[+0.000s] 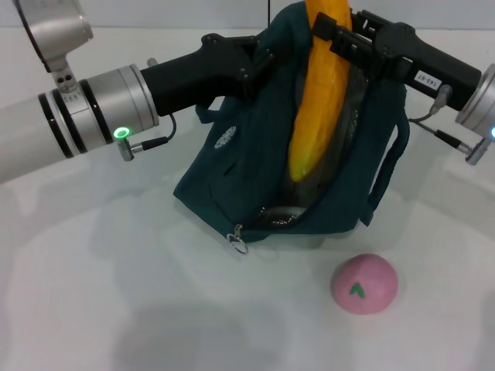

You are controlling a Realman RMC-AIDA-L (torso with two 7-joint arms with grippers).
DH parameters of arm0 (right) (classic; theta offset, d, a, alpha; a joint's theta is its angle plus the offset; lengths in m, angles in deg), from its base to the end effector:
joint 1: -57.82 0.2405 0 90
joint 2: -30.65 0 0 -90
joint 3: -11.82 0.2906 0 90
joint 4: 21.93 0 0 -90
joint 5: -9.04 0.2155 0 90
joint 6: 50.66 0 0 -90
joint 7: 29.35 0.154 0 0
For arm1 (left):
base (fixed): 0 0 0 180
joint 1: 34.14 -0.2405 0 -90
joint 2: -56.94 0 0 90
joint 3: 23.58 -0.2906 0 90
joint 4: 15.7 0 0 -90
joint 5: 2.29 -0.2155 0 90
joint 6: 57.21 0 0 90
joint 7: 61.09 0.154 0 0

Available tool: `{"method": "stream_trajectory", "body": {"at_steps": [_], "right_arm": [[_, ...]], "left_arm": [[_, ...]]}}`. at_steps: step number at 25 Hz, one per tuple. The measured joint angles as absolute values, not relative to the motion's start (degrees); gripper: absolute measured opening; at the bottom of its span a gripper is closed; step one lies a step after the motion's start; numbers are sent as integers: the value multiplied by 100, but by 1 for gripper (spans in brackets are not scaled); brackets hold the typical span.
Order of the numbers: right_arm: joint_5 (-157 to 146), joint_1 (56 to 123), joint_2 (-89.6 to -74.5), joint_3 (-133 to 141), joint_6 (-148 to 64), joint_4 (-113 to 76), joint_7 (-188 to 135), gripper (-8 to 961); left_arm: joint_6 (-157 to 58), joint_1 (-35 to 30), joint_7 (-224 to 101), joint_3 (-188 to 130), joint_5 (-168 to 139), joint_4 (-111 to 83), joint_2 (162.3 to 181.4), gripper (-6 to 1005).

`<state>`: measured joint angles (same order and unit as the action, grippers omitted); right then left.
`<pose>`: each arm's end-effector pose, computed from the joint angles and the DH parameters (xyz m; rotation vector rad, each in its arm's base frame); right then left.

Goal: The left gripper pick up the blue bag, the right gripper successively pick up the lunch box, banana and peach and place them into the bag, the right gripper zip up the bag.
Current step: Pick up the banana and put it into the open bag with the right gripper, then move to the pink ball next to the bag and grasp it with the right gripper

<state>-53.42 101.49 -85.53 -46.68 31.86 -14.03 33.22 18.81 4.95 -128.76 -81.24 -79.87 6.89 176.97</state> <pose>0.2049 0.4140 -0.0420 -2.3489 0.6095 1.3413 -0.2055 0.4055 -0.0636 -2.5058 -0.5243 -1.1090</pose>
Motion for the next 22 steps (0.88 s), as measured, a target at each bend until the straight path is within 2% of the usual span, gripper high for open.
{"method": "stream_trajectory", "body": {"at_steps": [12, 17, 19, 20, 22], "right_arm": [[-5275, 9931, -8554, -4643, 3366, -1226, 3305, 696], [-5172, 9100, -8515, -4646, 3912, -337, 3236, 869], [-5201, 8885, -8485, -4659, 4050, -115, 3212, 869], [-5518, 8305, -8398, -4687, 4392, 421, 3074, 870], [-5845, 8004, -8339, -4684, 4570, 670, 2929, 870]], "left_arm": [[1836, 474, -12876, -8123, -7967, 656, 17706, 150], [1829, 466, -12876, -8101, -7944, 624, 17703, 151], [1822, 446, -12876, -8089, -7939, 624, 17697, 152], [1815, 442, -12875, -8088, -7937, 624, 17696, 152], [1787, 439, -12836, -8088, -7936, 624, 17693, 152]]}}
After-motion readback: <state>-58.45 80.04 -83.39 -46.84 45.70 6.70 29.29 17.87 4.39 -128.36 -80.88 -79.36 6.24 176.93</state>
